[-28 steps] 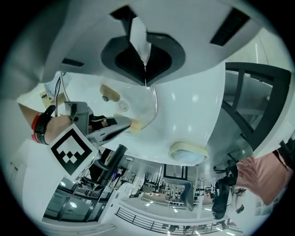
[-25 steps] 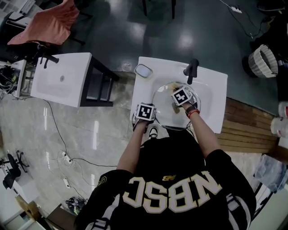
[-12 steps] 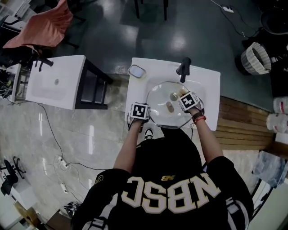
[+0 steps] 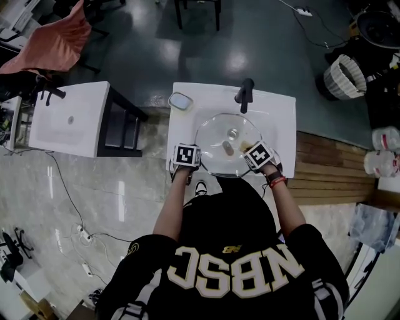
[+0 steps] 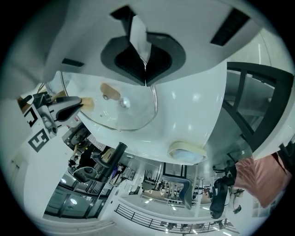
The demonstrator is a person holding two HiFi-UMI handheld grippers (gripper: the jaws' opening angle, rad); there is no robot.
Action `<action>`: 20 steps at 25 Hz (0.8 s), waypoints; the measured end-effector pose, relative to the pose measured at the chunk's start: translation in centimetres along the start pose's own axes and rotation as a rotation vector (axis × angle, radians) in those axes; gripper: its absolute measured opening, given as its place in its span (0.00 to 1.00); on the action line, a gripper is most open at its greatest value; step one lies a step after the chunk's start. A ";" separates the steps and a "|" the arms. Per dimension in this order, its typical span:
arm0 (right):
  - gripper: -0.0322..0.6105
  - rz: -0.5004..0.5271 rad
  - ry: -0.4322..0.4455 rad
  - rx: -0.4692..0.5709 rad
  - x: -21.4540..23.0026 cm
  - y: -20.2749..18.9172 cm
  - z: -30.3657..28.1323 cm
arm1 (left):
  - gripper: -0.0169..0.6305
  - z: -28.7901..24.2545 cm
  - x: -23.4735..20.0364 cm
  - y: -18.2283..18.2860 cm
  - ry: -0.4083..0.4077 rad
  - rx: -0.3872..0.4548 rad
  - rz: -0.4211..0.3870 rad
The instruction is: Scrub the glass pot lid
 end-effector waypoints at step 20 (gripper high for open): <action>0.11 0.104 0.225 0.118 -7.9 6.4 -4.3 | 0.05 -0.1 0.2 -0.3 -0.008 0.007 -0.009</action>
Point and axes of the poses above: the fingertips, and each gripper's own axes: z backward along the fingers, x to its right, y out of its top, the point moved 8 cm from there along z, backward along the fingers, and after that the axes turned 4 degrees about -y, right-handed, at the moved point
